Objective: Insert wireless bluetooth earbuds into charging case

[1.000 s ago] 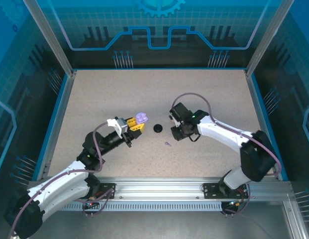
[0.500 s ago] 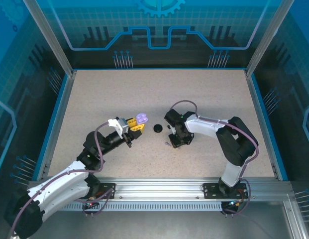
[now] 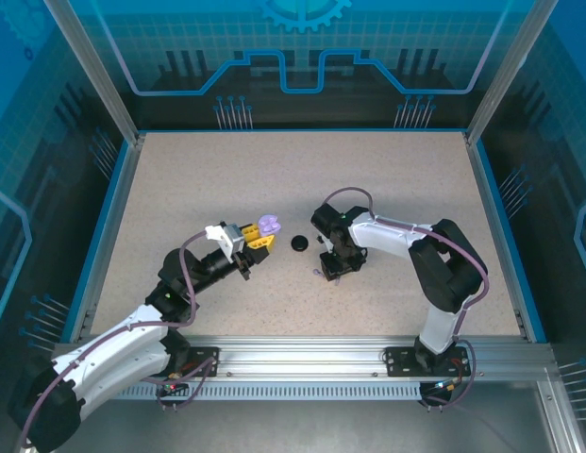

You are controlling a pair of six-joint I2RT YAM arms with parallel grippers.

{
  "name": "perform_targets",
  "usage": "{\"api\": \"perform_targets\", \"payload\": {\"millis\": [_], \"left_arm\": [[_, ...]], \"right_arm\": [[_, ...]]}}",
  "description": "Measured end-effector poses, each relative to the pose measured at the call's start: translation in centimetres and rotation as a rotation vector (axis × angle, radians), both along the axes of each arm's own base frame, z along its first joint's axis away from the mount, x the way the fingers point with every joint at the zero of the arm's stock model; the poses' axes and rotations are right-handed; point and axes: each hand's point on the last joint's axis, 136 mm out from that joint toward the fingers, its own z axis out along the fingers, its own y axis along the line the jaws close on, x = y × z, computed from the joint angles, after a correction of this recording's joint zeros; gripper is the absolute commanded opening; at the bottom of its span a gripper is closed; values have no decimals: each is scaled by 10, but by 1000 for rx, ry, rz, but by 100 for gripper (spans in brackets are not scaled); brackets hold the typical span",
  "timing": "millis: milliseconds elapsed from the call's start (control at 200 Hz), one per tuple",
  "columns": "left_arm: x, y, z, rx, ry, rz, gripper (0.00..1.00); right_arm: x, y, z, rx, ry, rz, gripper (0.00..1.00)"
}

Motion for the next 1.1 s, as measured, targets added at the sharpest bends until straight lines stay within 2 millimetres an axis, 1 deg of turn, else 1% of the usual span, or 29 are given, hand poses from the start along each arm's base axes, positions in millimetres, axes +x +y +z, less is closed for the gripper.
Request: {"api": "perform_targets", "payload": {"millis": [115, 220, 500, 865, 951, 1101], "left_arm": [[0, 0, 0, 0, 0, 0, 0], [0, 0, 0, 1, -2, 0, 0], [0, 0, 0, 2, -2, 0, 0], [0, 0, 0, 1, -2, 1, 0], [0, 0, 0, 1, -2, 1, 0], [0, 0, 0, 1, -2, 1, 0]], "right_arm": [[-4, 0, 0, 1, 19, -23, 48], [-6, -2, 0, -5, 30, -30, 49], [-9, -8, 1, -39, 38, -33, 45], [-11, -11, -8, -72, 59, -30, 44], [-9, -13, -8, -84, 48, -26, 41], [-10, -17, -7, -107, 47, -24, 38]]}}
